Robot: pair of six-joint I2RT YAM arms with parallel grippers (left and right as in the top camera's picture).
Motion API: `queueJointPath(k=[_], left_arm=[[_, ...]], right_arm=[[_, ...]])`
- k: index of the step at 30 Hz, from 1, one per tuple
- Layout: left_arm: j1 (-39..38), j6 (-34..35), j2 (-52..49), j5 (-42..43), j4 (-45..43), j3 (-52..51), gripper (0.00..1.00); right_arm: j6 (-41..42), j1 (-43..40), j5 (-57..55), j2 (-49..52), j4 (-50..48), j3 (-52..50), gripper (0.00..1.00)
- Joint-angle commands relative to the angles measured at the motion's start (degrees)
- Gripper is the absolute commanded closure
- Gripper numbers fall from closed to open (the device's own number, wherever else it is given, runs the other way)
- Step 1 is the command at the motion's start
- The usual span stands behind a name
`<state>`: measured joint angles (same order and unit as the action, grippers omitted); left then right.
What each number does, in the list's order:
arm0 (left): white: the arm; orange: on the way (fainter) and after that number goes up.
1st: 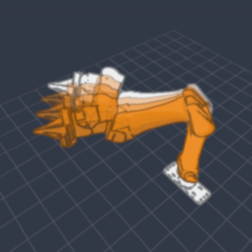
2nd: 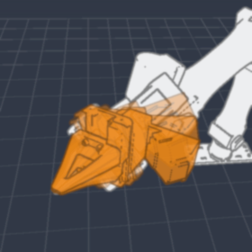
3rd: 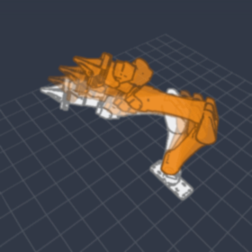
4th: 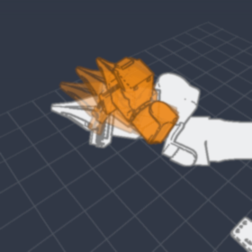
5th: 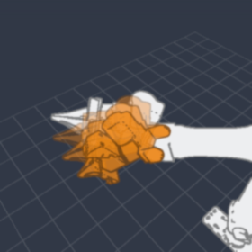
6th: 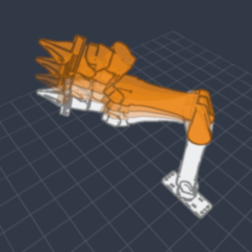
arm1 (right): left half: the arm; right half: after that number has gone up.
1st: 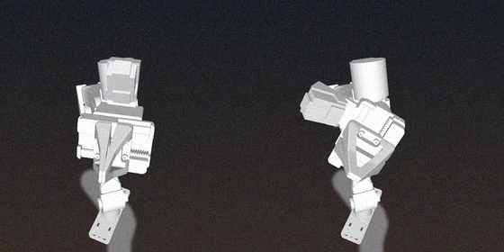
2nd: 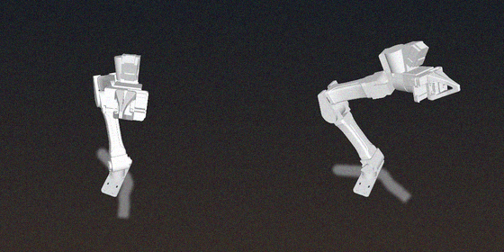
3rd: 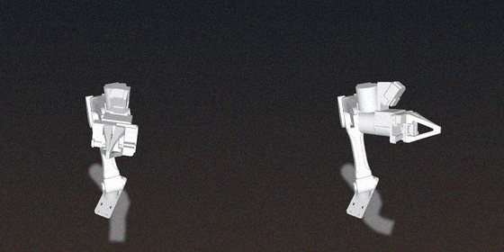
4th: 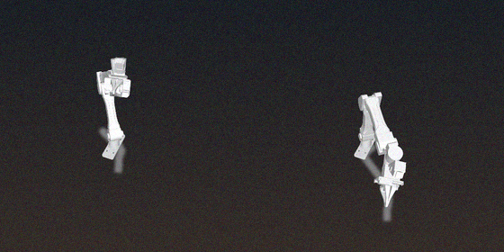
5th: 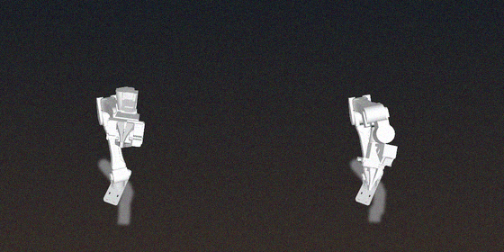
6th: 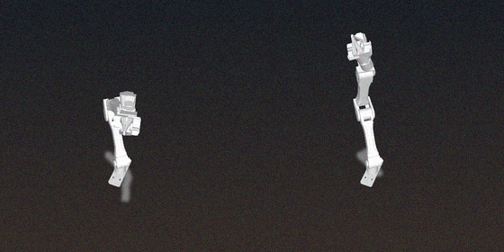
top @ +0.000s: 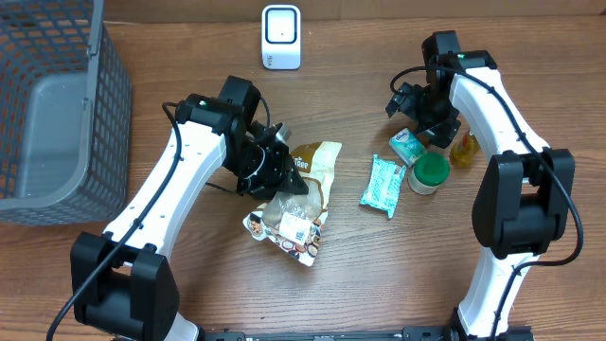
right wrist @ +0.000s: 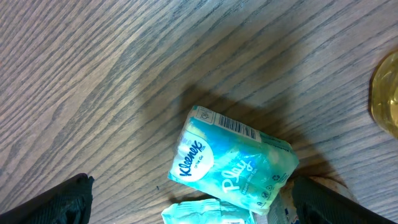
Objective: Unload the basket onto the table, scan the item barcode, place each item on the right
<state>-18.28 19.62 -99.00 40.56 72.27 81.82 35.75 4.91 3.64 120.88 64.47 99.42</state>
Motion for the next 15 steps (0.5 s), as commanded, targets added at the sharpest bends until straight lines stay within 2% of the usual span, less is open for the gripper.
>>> queueJointPath(k=[1, 8, 10, 12, 15], left_arm=[[0.02, -0.76, 1.2, 2.38, 0.9, 1.18, 0.96], [-0.79, 10.19, 1.2, -9.25, 1.38, 1.16, 0.96], [-1.14, 15.8, 1.2, -15.78, 1.2, 1.16, 0.96], [-1.46, 24.26, 1.2, -22.08, 1.66, 1.03, 0.96], [-2.01, 35.17, 1.2, -25.59, 1.68, 0.39, 0.96]], right_arm=[[-0.24, -0.22, 0.09, -1.25, -0.17, 1.53, 0.0], [-0.24, -0.22, 0.09, -1.25, -0.17, 1.53, 0.0], [-0.24, -0.22, 0.09, -1.25, -0.17, 1.53, 0.0], [-0.24, -0.22, 0.09, -1.25, -0.17, 1.53, 0.0], [-0.24, -0.22, 0.09, -1.25, -0.17, 1.53, 0.0]])
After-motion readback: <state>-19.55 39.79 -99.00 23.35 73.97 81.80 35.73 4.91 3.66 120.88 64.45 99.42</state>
